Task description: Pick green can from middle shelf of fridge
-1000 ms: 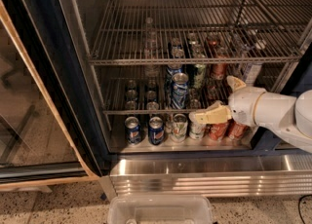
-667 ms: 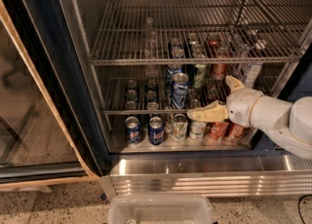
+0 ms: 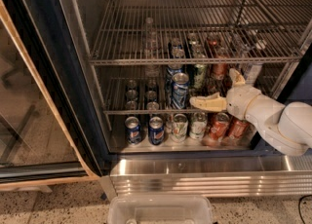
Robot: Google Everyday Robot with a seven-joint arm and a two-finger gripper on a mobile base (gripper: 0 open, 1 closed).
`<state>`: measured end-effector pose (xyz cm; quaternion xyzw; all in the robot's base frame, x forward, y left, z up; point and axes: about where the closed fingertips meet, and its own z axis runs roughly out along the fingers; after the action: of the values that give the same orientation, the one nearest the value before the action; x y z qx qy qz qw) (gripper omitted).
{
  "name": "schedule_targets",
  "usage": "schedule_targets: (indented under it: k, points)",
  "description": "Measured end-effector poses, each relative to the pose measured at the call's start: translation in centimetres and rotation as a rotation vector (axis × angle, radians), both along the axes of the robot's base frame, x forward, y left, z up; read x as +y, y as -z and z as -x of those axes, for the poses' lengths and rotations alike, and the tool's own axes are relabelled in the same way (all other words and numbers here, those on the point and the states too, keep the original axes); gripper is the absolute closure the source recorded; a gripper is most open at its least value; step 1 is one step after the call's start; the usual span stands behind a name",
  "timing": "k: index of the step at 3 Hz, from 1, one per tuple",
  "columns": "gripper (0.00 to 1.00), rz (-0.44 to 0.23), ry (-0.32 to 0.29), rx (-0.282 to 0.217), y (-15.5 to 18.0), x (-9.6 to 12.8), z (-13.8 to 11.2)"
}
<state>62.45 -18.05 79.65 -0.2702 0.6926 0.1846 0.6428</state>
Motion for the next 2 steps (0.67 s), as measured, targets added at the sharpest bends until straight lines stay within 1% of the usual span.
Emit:
schedule_targets:
  k: [1, 2]
  points:
    - [0.0, 0.0, 0.0, 0.0, 0.0, 0.0, 0.0]
    - [0.0, -0.016, 0.015, -0.015, 0.21, 0.05, -0.68]
